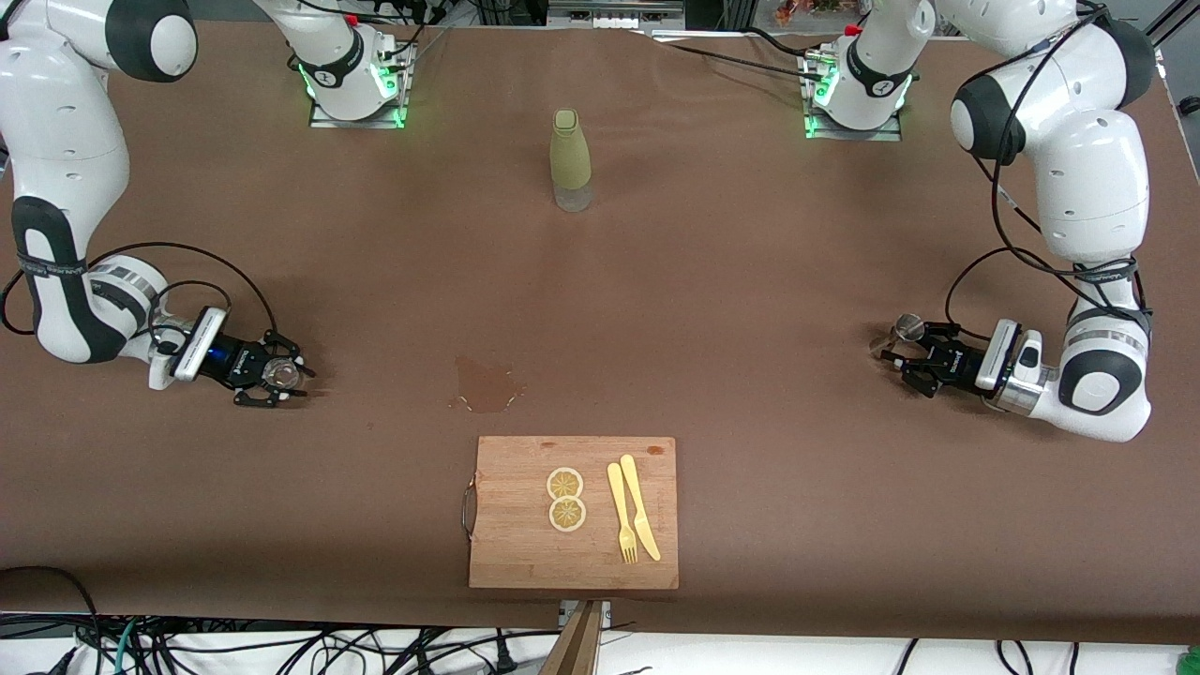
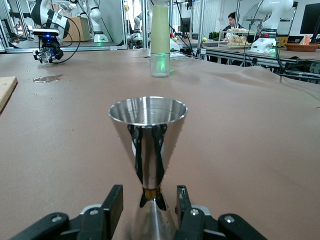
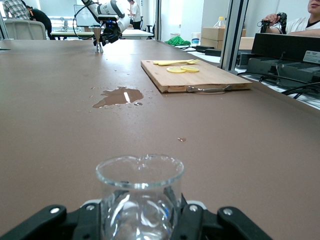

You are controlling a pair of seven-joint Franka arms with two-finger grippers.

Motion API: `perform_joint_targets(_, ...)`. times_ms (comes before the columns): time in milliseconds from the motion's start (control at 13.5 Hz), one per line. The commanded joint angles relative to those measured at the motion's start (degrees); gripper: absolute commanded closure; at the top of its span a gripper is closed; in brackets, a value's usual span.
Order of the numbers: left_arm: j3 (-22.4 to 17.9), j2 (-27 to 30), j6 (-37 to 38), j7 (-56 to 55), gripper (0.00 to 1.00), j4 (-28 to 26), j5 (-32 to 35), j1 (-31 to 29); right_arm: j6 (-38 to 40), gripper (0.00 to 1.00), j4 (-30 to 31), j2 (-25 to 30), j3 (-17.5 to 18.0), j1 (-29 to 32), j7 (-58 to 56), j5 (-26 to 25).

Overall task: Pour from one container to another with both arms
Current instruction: 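Lower the jigger onto the table with the left gripper and release, then set the beaker down with the right gripper and open it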

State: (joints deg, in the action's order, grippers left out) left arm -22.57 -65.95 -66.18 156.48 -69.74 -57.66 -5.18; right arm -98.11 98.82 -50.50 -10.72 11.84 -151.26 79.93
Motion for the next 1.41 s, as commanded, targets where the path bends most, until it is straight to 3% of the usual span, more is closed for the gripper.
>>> perform_joint_targets(0, -0.9, -1.02, 0.27, 5.77, 0.0, 1.45, 1.58, 0.26, 0.29, 0.56, 0.76, 0.49, -0.8, 0.11, -0.7, 1.19)
perform_joint_targets(149, -1.25, 0.38, -2.27, 5.59, 0.0, 0.93, 1.67, 0.09, 0.29, 0.53, 0.76, 0.49, -0.89, 0.11, -0.62, 1.02)
perform_joint_targets(223, -1.25, 1.69, -3.59, 5.68, 0.0, 0.66, 1.67, 0.0, 0.21, 0.4, 0.76, 0.4, -0.89, 0.11, -0.62, 1.02)
perform_joint_targets(297, -1.25, 3.1, -4.99, 5.68, 0.0, 0.66, 1.76, -0.09, 0.2, 0.38, 0.67, 0.14, -1.15, 0.11, -0.62, 1.02)
perform_joint_targets(372, -1.25, 4.5, -7.18, 5.68, 0.0, 0.49, 1.84, -0.35, 0.2, 0.27, 0.67, 0.05, -1.41, 0.11, -0.62, 1.02)
perform_joint_targets(446, -1.25, 5.82, -9.03, 5.76, 0.0, 0.22, 1.93, -0.35, 0.2, 0.0, 0.67, 0.05, -1.41, 0.11, -0.88, 1.02)
perform_joint_targets(743, -0.99, 13.47, -22.29, 10.42, 0.0, -1.88, 5.53, 0.96, 0.38, 0.0, -0.29, 0.31, -4.22, 0.02, -0.27, 0.49)
perform_joint_targets(1115, -0.99, 17.69, -24.08, 9.37, 0.0, -2.5, 9.49, 0.96, 0.82, 0.0, -1.78, 0.57, -7.73, -0.07, -0.09, -2.4)
perform_joint_targets(1338, -0.9, 22.08, -25.39, 1.05, 0.0, -2.59, 15.36, 1.31, 1.52, 0.0, -5.2, 1.36, -10.46, -0.07, 6.39, -7.4)
